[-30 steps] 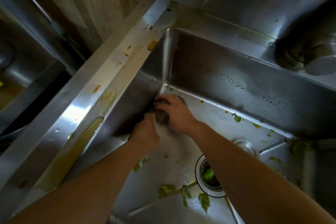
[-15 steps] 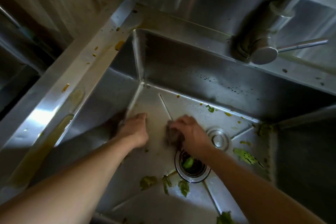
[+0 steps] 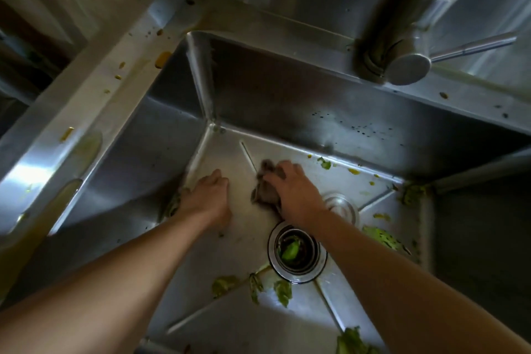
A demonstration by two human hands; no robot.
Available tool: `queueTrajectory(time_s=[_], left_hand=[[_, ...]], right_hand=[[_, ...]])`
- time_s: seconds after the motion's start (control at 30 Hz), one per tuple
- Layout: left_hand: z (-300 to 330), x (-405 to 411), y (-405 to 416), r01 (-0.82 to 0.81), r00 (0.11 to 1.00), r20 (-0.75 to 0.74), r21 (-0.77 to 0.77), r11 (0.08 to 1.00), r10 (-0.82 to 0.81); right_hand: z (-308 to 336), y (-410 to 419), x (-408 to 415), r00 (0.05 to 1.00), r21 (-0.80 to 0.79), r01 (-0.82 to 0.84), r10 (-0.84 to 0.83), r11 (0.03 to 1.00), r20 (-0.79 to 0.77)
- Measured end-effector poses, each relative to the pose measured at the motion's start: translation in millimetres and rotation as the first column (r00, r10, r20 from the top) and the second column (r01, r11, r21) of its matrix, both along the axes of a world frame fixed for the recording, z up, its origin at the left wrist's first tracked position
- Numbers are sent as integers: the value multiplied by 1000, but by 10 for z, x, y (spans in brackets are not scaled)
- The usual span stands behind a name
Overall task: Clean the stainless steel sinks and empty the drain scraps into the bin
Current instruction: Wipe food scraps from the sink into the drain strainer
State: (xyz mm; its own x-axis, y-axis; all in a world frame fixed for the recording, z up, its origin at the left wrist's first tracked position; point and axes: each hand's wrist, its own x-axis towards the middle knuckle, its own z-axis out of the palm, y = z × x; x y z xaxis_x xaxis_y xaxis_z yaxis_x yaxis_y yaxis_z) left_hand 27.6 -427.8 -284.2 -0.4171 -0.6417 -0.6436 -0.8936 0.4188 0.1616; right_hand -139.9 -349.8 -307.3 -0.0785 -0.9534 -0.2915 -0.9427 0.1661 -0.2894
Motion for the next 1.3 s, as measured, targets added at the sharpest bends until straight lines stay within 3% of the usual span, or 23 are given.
queueTrajectory(time_s=[0.17,0.3,0.37,0.5,0.73,0.87,1.0,1.13,1.3], left_hand=[[103,4,88,-6,999,38,32,999,5],[289,154,235,-88,996,31,32,996,87],[445,260,335,-119,992,43,10,993,118],[812,521,540,-89,995,-53,-138,986,82],[1554,965,663,88,950,-220,-495,865,-222],[1709,1140,485,34,949,-222,-637,770,-225],[1617,1270,345,21,967,-181,-648,761,-182],[1488,1316,344,34,974,-152,-636,771,-169],[1436,1345,343,33,975,-143,-667,744,-172]], right_hand=[[11,577,187,998,20,-37,36,999,45],[107,667,255,1000,168,-24,23,986,7],[200,643,359,999,132,1,-6,991,34],[405,427,633,986,43,56,-62,997,154],[639,26,1001,969,21,69,-72,997,238],[582,-265,1215,969,-30,105,-95,994,229],[360,-545,1417,967,-51,148,-134,988,217],[-1,-538,1562,973,42,88,-95,995,209],[-79,-191,1454,987,92,-119,108,989,118]])
